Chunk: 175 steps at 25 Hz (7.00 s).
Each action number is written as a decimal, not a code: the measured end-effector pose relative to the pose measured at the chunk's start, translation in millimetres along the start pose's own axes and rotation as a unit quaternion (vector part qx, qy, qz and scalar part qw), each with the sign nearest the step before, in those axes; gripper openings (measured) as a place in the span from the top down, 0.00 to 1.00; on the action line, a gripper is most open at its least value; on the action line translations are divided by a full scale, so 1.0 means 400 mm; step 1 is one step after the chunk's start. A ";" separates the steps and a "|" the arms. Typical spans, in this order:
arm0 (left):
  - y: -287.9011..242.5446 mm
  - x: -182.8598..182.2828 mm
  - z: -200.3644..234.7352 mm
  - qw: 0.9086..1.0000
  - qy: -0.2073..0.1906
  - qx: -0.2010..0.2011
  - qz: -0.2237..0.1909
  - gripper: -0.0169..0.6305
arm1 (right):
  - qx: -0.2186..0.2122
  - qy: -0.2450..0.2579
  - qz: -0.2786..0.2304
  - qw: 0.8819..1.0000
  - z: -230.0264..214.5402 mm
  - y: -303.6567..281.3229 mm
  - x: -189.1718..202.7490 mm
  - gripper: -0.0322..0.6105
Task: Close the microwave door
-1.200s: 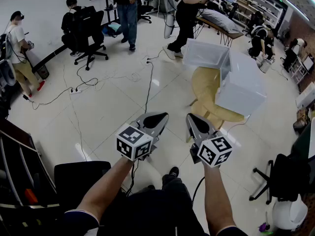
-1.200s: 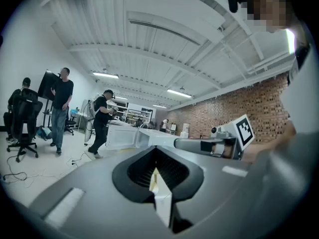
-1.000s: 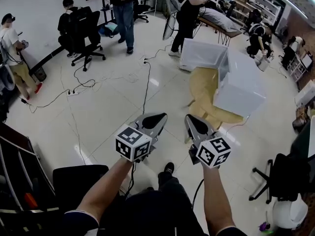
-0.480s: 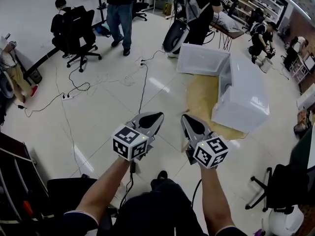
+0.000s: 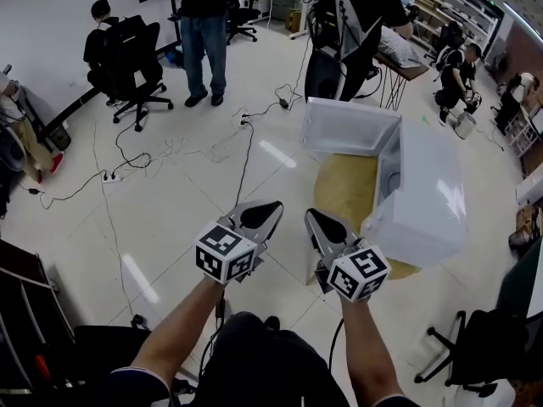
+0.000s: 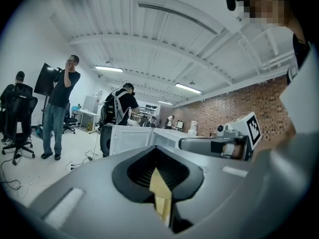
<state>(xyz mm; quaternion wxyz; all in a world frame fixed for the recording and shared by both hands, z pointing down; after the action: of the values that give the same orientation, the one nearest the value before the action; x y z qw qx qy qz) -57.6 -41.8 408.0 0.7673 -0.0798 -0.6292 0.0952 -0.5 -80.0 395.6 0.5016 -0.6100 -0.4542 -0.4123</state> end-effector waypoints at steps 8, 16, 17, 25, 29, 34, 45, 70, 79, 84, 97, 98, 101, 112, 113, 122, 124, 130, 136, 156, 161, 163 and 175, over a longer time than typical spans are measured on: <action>-0.140 -0.060 0.119 0.999 -0.013 0.028 0.007 0.97 | 0.019 0.001 -0.020 1.000 -0.120 -0.080 -0.057 0.95; -0.319 -0.155 0.257 0.994 -0.034 0.105 0.009 0.97 | 0.090 -0.013 -0.023 0.996 -0.271 -0.204 -0.117 0.95; -0.337 -0.163 0.277 0.993 -0.039 0.114 0.013 0.97 | 0.104 -0.014 -0.021 0.994 -0.287 -0.218 -0.123 0.95; -0.465 -0.208 0.388 0.984 -0.058 0.162 0.037 0.97 | 0.184 -0.032 -0.014 0.982 -0.412 -0.297 -0.153 0.95; -0.502 -0.223 0.433 0.981 -0.069 0.176 0.043 0.97 | 0.206 -0.051 -0.036 0.976 -0.444 -0.318 -0.171 0.95; -0.552 -0.252 0.477 0.979 -0.087 0.179 0.046 0.97 | 0.220 -0.054 -0.041 0.973 -0.457 -0.334 -0.184 0.95; -0.641 -0.267 0.521 0.977 -0.111 0.171 0.056 0.97 | 0.237 -0.052 -0.025 0.970 -0.470 -0.329 -0.175 0.95; -0.847 -0.212 0.643 0.955 -0.195 0.174 0.142 0.97 | 0.303 -0.087 -0.026 0.949 -0.497 -0.211 -0.144 0.95; -0.770 -0.150 0.496 0.947 -0.189 0.224 0.133 0.97 | 0.313 -0.106 -0.012 0.944 -0.472 -0.165 -0.092 0.95; -0.728 -0.123 0.386 0.940 -0.192 0.250 0.126 0.97 | 0.340 -0.125 -0.007 0.932 -0.467 -0.107 -0.054 0.95; -0.734 -0.048 0.089 0.918 -0.195 0.317 0.138 0.97 | 0.393 -0.158 -0.015 0.906 -0.429 0.095 0.022 0.95; -0.737 -0.043 0.068 0.915 -0.196 0.324 0.139 0.97 | 0.397 -0.159 -0.016 0.904 -0.426 0.110 0.025 0.95; -0.743 -0.031 0.013 0.907 -0.202 0.342 0.139 0.97 | 0.409 -0.162 -0.019 0.898 -0.418 0.147 0.034 0.95; -0.788 -0.001 -0.172 0.874 -0.240 0.396 0.144 0.97 | 0.438 -0.171 -0.031 0.882 -0.405 0.251 0.053 0.95; -0.790 -0.003 -0.185 0.873 -0.240 0.400 0.143 0.97 | 0.440 -0.171 -0.032 0.881 -0.405 0.258 0.054 0.95; -0.786 0.006 -0.245 0.864 -0.247 0.415 0.141 0.97 | 0.444 -0.178 -0.039 0.877 -0.410 0.294 0.066 0.95; -0.785 0.009 -0.244 0.864 -0.247 0.414 0.142 0.97 | 0.443 -0.177 -0.040 0.878 -0.413 0.297 0.066 0.95; -0.780 0.006 -0.242 0.862 -0.261 0.408 0.148 0.97 | 0.440 -0.175 -0.044 0.880 -0.421 0.310 0.055 0.95; -0.790 0.004 -0.246 0.867 -0.252 0.402 0.150 0.97 | 0.437 -0.174 -0.048 0.881 -0.437 0.324 0.054 0.95; -0.737 -0.026 -0.277 0.870 -0.226 0.417 0.137 0.97 | 0.445 -0.164 -0.051 0.879 -0.446 0.327 0.042 0.95; -0.713 -0.055 -0.257 0.877 -0.211 0.412 0.132 0.97 | 0.446 -0.151 -0.052 0.881 -0.460 0.304 0.019 0.95; -0.702 -0.068 -0.251 0.878 -0.208 0.411 0.128 0.97 | 0.446 -0.145 -0.051 0.882 -0.465 0.298 0.007 0.95; -0.649 -0.092 -0.247 0.876 -0.207 0.417 0.124 0.96 | 0.453 -0.114 -0.059 0.882 -0.474 0.292 -0.053 0.95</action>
<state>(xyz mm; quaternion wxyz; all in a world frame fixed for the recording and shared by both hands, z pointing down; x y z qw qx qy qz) 44.3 -302.9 416.5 0.5633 0.1919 -0.6609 0.4572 98.2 -279.9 377.1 0.6426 -0.3315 -0.6806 -0.1179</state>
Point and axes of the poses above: the fingertips, and each gripper's own axes: y backward along the fingers, z to its left, x out of its underside, the point moved 1 cm from there along y, backward along the fingers, and after that the axes turned 8 degrees about z, right-handed, at the moved point
